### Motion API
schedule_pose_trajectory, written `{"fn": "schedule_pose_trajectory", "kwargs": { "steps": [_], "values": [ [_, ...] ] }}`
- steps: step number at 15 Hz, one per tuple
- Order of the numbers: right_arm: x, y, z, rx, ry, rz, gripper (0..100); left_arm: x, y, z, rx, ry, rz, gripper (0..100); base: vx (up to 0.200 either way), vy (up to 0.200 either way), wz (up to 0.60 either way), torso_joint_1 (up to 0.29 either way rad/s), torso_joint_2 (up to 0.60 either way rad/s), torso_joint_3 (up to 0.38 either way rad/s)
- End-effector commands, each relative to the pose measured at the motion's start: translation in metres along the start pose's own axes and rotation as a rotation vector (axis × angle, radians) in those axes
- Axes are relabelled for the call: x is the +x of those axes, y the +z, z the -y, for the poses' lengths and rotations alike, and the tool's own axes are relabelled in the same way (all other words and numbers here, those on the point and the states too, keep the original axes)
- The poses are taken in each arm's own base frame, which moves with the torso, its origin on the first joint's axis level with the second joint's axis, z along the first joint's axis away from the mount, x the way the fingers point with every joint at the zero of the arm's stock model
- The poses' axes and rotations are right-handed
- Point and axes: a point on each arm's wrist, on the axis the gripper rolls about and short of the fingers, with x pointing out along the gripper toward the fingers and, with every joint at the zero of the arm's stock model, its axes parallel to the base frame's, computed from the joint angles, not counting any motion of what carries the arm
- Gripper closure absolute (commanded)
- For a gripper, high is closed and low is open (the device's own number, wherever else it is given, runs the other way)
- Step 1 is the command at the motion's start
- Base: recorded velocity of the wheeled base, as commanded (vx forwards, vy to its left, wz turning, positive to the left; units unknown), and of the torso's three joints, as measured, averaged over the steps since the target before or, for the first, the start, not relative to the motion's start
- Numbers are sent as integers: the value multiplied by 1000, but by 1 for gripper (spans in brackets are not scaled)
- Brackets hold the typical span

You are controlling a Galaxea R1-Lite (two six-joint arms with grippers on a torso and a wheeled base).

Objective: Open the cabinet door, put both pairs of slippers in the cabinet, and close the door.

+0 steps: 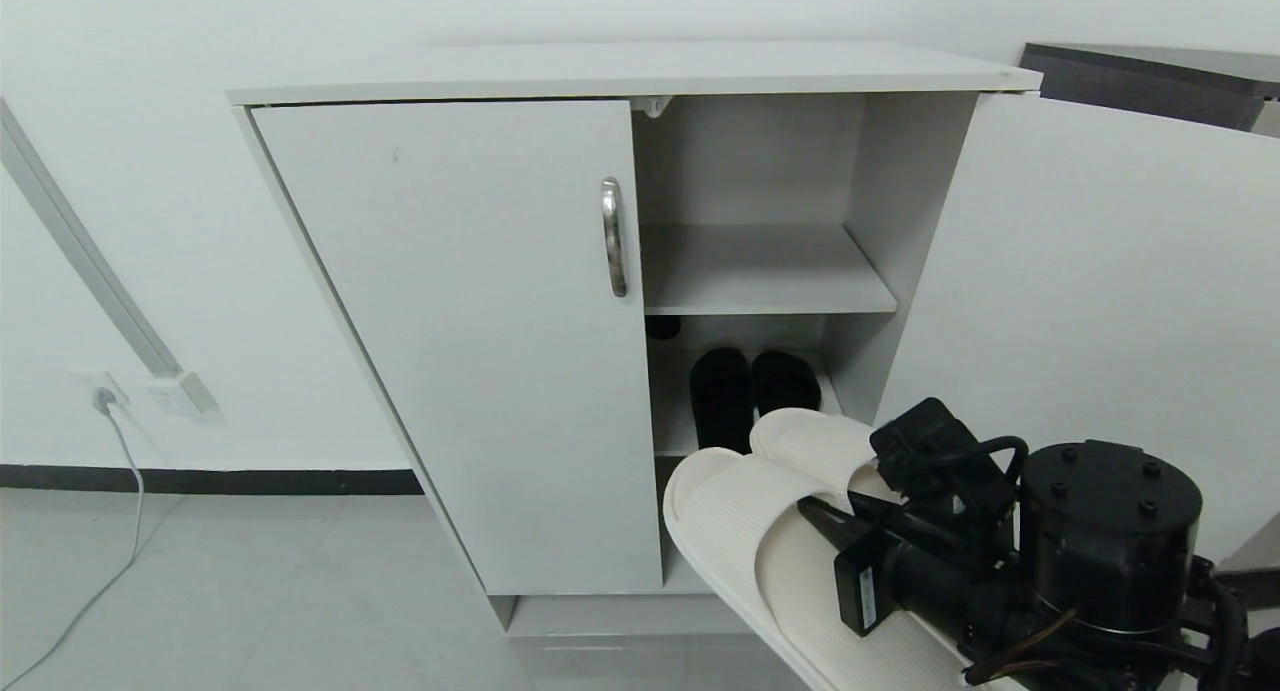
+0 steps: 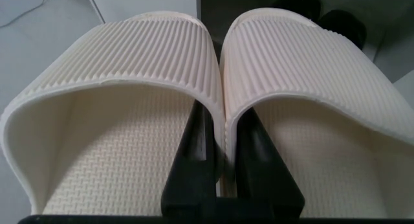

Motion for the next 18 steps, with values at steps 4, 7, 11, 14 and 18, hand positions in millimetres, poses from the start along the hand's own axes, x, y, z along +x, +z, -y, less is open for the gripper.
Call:
{"fn": "schedule_pose_trajectory", "kwargs": {
  "steps": [4, 7, 11, 14, 18],
  "values": [
    [4, 2, -3, -30, -30, 7, 100, 0, 0, 0, -2, 2, 0, 100, 0, 0, 0, 0, 0, 0],
    [30, 28, -32, 24, -258, 62, 100, 0, 0, 0, 0, 2, 0, 100, 0, 0, 0, 0, 0, 0],
    [42, 76, -41, 93, -394, 53, 100, 0, 0, 0, 1, 2, 0, 100, 0, 0, 0, 0, 0, 0],
    [45, 103, -41, 111, -487, 49, 100, 0, 0, 0, 1, 2, 0, 100, 0, 0, 0, 0, 0, 0],
    [56, 107, -31, 114, -540, 46, 100, 0, 0, 0, 1, 2, 0, 100, 0, 0, 0, 0, 0, 0]
  ]
}}
